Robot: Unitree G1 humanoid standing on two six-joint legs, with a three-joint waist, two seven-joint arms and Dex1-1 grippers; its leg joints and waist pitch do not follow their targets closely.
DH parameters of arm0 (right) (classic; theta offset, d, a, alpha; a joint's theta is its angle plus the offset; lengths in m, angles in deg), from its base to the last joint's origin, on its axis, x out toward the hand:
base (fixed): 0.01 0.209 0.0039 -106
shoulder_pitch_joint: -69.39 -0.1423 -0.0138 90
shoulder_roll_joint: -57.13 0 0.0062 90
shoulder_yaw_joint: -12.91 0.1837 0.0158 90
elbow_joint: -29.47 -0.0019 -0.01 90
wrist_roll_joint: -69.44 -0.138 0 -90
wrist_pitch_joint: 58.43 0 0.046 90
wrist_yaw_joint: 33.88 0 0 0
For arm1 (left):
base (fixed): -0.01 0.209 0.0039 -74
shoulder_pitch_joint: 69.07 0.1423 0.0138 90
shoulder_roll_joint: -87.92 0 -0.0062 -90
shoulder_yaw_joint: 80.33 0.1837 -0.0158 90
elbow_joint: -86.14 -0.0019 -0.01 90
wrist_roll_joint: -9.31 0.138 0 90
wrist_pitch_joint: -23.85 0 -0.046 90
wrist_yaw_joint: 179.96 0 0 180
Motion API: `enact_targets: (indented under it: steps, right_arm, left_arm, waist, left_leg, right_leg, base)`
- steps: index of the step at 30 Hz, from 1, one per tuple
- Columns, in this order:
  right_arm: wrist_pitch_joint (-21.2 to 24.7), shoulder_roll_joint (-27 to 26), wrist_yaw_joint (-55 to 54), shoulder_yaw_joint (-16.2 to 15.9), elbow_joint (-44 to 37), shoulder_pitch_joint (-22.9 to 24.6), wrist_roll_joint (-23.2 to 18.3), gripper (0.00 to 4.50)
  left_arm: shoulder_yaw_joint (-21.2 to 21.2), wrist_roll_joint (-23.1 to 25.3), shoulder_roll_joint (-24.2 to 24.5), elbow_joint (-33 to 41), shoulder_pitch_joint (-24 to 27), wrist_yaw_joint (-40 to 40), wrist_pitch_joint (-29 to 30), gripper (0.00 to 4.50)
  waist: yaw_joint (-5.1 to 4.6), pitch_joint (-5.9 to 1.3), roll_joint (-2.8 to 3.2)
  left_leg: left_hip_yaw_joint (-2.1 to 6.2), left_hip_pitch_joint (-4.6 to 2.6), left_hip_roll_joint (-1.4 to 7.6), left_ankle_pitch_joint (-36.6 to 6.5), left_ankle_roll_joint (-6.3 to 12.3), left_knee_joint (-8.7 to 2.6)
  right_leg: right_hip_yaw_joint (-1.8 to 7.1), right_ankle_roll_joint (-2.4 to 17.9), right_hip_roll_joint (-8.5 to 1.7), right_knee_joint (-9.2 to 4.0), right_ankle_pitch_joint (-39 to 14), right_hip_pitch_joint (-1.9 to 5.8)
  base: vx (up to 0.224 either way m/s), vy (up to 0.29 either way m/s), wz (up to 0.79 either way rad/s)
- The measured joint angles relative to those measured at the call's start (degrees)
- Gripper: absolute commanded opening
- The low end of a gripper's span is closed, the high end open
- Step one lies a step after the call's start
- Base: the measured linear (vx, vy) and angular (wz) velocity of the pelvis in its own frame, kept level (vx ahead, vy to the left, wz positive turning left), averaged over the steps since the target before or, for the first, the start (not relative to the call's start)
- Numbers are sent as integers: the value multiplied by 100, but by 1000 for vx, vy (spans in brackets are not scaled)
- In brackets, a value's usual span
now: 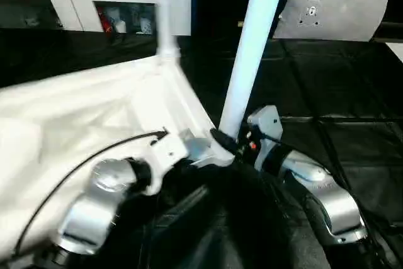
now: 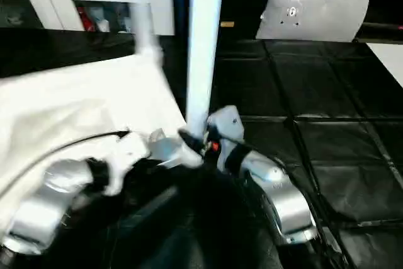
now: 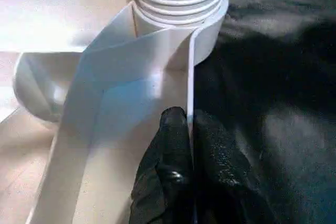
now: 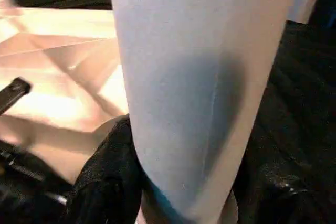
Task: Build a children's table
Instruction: Insert table leg to table base
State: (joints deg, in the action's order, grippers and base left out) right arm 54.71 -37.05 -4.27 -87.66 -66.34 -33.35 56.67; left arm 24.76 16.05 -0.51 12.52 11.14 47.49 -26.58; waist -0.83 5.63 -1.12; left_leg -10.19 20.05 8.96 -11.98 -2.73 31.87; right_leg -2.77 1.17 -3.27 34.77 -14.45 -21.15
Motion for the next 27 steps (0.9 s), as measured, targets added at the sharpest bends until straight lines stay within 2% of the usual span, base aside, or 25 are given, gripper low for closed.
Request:
enact_targets:
  steps: [3, 11, 12, 14, 15, 17, 21, 24, 26, 27]
  right_arm:
    - [0, -21, -41, 17, 36, -9, 16, 189]
    - [-2, -167, -47, 114, 277, -143, 43, 189]
    - [-3, -182, -46, 118, 291, -152, 44, 224]
    - [-6, -226, -35, 120, 375, -199, 25, 224]
    - [-11, -257, -33, 123, 422, -227, 0, 262]
    - [-18, -267, -7, 123, 502, -249, -22, 265]
    - [-22, -257, 51, 126, 636, -169, -21, 307]
    - [-24, -197, 167, 110, 578, -110, -38, 317]
    - [-157, -38, 283, 45, 527, -21, 5, 352]
    - [-232, 62, 359, 5, 502, 45, 17, 352]
  left_arm:
    - [53, 64, -24, -1, -54, -79, 83, 0]
    - [138, 85, -53, 1, -137, -275, 284, 0]
    - [134, 80, -46, 3, -137, -276, 291, 0]
    - [109, 68, -9, -2, -137, -277, 287, 0]
    - [87, 61, 13, -19, -140, -279, 253, 0]
    - [66, 20, 49, -56, -153, -273, 199, 0]
    - [71, -106, 245, -167, -179, -117, -39, 0]
    - [85, -175, 411, -324, -231, 38, -310, 0]
    - [110, -231, 531, -490, -325, 198, -498, 0]
    - [121, -264, 603, -582, -377, 277, -609, 0]
  waist:
    - [30, 2, -9]
    - [6, -9, -33]
    - [2, -10, -33]
    - [-25, -12, -34]
    - [-30, -13, -33]
    - [-32, -14, -30]
    - [13, -23, 0]
    - [44, -31, 18]
    - [92, -36, 27]
    - [114, -38, 29]
  left_leg:
    - [0, -2, 0, 0, -3, 5]
    - [0, -3, 0, -9, -16, 28]
    - [0, -5, 1, -9, -16, 29]
    - [0, -7, 4, -9, -16, 35]
    - [1, -7, 6, -8, -17, 37]
    - [1, -7, 8, -9, -18, 40]
    - [2, -2, 10, 2, 0, 38]
    - [2, -4, 25, 3, 2, 38]
    - [2, -5, 33, 4, 0, 40]
    - [2, -6, 37, 4, 0, 42]
  right_leg:
    - [1, 0, 0, 3, 1, 3]
    - [8, 3, 1, 10, 11, 8]
    - [8, 3, 1, 11, 11, 8]
    - [8, 4, 4, 18, 12, 8]
    - [8, 6, 5, 19, 13, 8]
    - [8, 8, 7, 22, 15, 8]
    - [6, 8, 10, 20, 15, 6]
    - [1, 8, 20, 25, 14, 5]
    - [-4, 8, 26, 26, 14, 5]
    - [-5, 8, 29, 28, 14, 6]
  base:
    - [0, 0, 0]
    - [0, 0, 0]
    - [0, 0, 0]
    - [0, 0, 0]
    - [0, 0, 0]
    - [0, 0, 0]
    - [0, 0, 0]
    - [0, 0, 0]
    - [0, 0, 0]
    - [0, 0, 0]
